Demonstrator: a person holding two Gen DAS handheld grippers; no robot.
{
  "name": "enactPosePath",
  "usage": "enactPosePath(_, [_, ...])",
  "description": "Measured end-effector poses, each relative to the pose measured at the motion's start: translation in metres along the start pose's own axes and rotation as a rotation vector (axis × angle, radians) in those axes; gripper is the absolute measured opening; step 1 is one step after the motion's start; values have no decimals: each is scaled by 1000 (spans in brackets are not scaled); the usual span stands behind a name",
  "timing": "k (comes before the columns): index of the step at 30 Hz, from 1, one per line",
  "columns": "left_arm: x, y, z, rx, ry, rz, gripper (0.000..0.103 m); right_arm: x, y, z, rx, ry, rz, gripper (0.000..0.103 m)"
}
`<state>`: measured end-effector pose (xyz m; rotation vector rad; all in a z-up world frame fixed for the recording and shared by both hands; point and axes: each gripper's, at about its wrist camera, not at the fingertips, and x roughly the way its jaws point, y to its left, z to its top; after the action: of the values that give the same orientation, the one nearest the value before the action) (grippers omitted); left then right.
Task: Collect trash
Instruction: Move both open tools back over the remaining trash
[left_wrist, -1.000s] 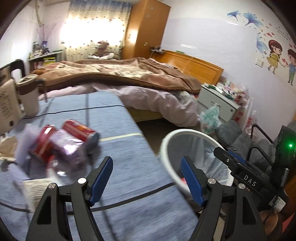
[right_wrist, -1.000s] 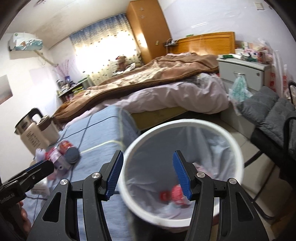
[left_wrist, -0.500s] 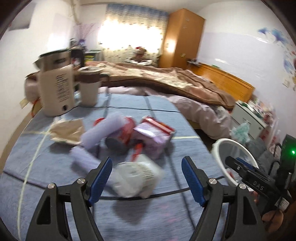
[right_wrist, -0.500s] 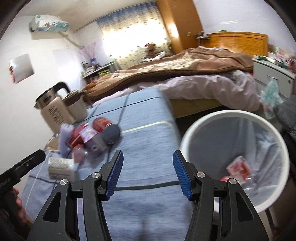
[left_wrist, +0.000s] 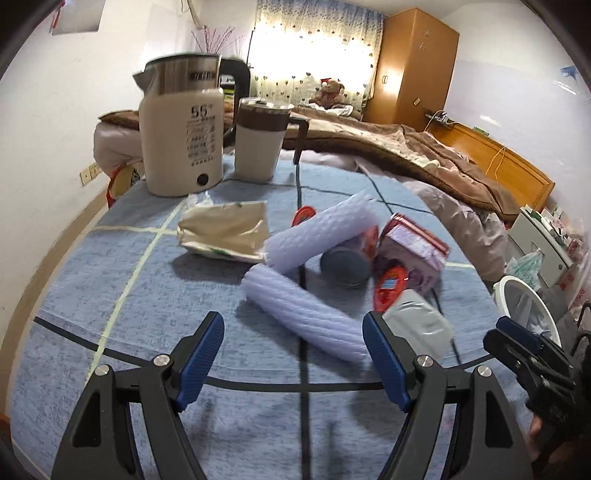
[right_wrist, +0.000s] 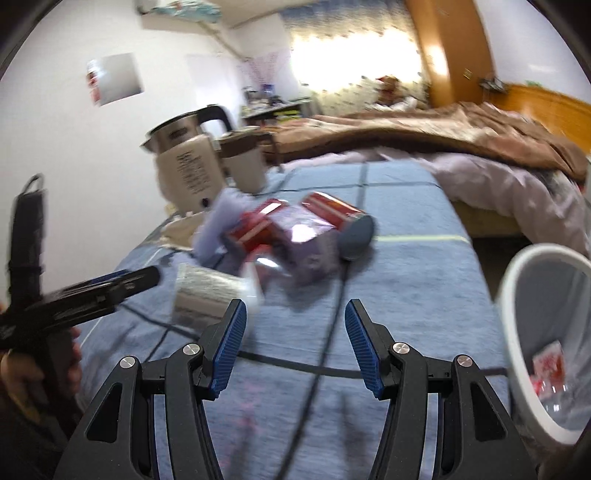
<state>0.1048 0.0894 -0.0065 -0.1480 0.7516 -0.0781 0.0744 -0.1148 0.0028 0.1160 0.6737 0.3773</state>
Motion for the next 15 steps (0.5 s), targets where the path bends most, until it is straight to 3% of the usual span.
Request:
enactPosePath(7, [9,18,1,-41,21,-8,79,15,44,-1,-176,2,51,60])
enactPosePath(15, [10,28,7,-68,23,-25,79,39,74,-1,-325,18,13,64])
